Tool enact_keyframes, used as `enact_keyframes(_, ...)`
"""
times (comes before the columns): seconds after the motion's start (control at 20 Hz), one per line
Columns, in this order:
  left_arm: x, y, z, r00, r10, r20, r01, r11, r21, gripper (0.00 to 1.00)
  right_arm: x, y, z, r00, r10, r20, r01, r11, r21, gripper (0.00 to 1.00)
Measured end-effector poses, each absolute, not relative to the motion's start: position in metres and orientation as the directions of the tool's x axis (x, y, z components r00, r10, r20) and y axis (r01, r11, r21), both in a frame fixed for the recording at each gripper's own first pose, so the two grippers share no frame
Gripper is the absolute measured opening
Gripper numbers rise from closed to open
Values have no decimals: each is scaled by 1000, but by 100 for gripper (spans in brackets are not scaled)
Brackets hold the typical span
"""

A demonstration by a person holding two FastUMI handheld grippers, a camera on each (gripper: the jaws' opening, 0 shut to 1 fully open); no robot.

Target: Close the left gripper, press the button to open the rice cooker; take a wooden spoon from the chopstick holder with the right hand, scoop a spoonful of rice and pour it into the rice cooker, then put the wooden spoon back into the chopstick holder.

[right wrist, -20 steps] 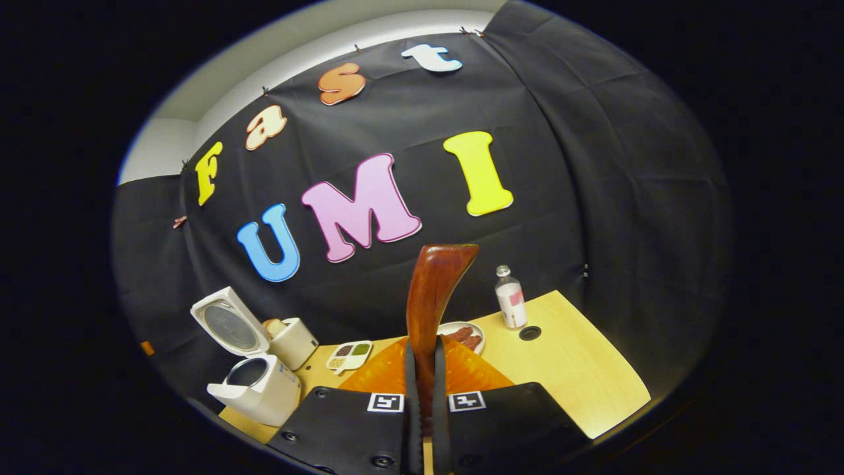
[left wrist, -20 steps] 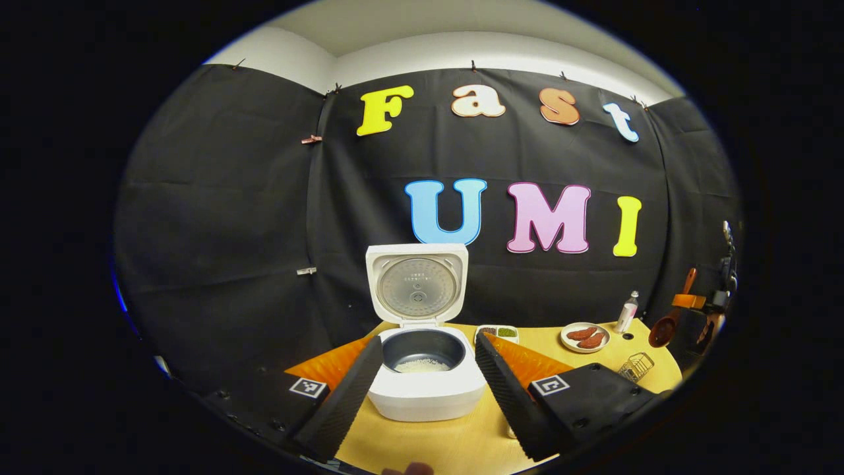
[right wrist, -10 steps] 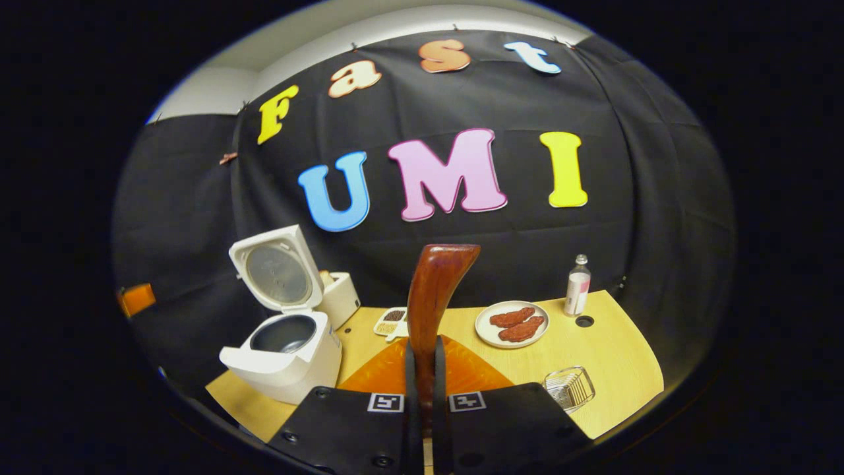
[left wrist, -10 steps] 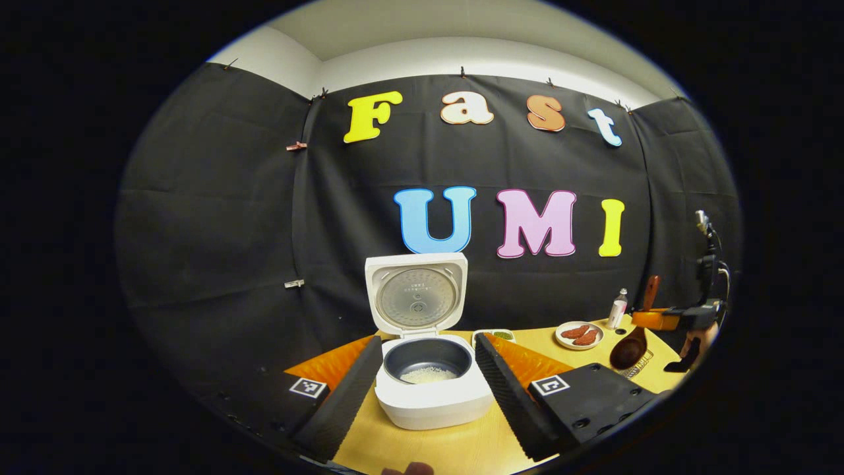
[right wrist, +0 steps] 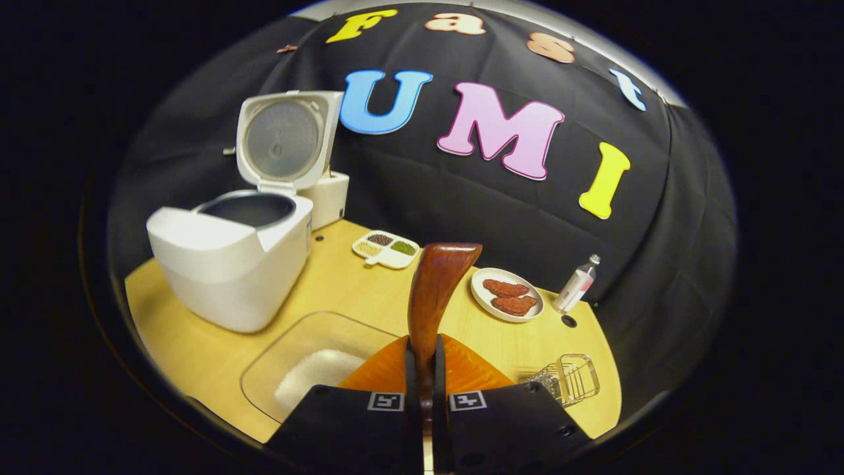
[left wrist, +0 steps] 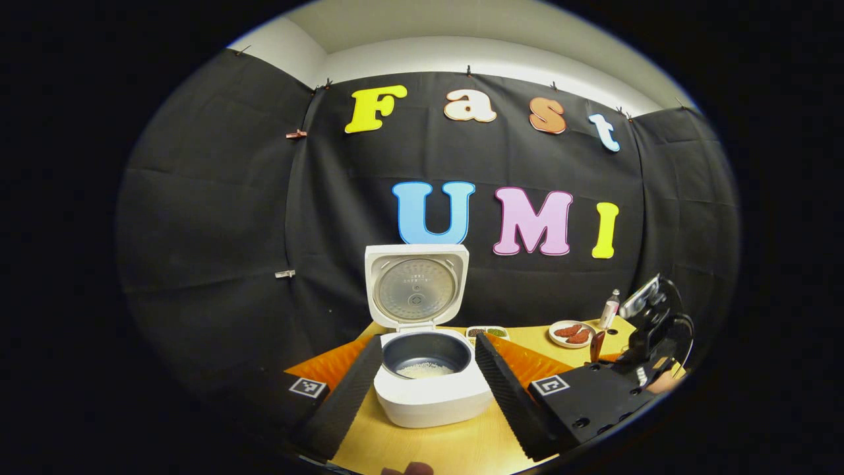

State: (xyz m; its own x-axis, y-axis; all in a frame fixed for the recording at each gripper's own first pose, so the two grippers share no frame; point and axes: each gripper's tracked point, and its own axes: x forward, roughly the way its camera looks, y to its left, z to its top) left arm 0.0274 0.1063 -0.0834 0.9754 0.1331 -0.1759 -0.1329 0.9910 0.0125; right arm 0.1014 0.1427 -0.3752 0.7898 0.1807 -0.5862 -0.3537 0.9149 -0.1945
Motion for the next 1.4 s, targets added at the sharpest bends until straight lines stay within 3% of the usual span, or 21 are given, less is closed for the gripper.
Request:
enact_keyframes(0.2, 25, 122, -92, 968, 160, -193, -162, 987, 4, 97, 89, 145, -401, 770, 114, -628, -310, 927, -213, 10)
enact_keyframes(0.4, 21, 134, -94, 963, 181, -200, -184, 983, 1, 97, 80, 168, -414, 723, 125, -679, -169, 986, 0, 10)
enact_keyframes(0.6, 18, 141, -94, 961, 194, -198, -197, 980, 4, 97, 77, 182, -413, 681, 155, -716, 15, 974, 226, 10)
enact_keyframes(0.8, 16, 146, -95, 958, 203, -201, -206, 979, 6, 97, 80, 173, -417, 651, 183, -737, 230, 878, 421, 11)
enact_keyframes(1.0, 18, 143, -92, 960, 197, -197, -202, 979, -4, 97, 76, 166, -421, 647, 259, -717, 359, 727, 586, 10)
enact_keyframes(1.05, 18, 142, -90, 961, 196, -195, -200, 980, -3, 97, 75, 164, -421, 652, 269, -709, 380, 694, 612, 14)
enact_keyframes(1.1, 18, 140, -87, 963, 191, -190, -195, 981, -4, 97, 75, 163, -417, 662, 281, -695, 388, 664, 639, 10)
enact_keyframes(1.4, 13, 135, -73, 968, 188, -168, -189, 982, 11, 97, 85, 140, -385, 751, 302, -587, 382, 527, 760, 10)
